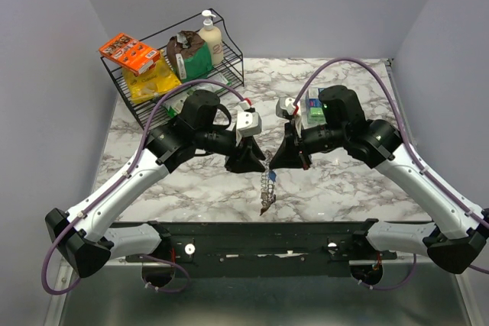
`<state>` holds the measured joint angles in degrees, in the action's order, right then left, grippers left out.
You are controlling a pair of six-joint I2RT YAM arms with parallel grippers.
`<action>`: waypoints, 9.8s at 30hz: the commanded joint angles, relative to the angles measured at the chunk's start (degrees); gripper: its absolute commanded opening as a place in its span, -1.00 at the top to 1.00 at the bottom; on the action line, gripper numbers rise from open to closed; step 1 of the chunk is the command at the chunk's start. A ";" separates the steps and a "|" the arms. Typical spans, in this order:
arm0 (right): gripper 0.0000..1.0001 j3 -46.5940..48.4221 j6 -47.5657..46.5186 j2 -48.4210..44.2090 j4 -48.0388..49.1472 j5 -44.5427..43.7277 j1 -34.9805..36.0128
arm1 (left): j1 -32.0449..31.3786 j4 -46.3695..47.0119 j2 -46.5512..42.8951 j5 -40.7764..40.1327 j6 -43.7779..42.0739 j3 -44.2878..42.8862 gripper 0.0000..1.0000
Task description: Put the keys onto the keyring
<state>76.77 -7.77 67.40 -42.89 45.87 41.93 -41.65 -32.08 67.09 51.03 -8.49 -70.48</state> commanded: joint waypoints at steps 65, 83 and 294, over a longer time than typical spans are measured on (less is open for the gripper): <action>-0.23 -12.17 8.74 -13.35 17.93 -1.05 0.25 | -2.38 50.88 -13.57 -1.98 21.15 22.67 1.00; 0.53 -12.79 8.30 -12.46 16.00 -4.56 0.25 | -2.38 51.85 -13.30 -2.07 21.50 22.40 1.00; -0.99 -18.15 11.73 -19.76 22.59 -22.75 0.25 | -2.38 33.74 -6.45 -16.75 9.90 15.02 1.00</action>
<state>59.88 3.57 49.43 -20.82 26.92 41.95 -44.25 -3.31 58.61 36.34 0.91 -55.70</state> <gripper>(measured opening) 0.995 0.009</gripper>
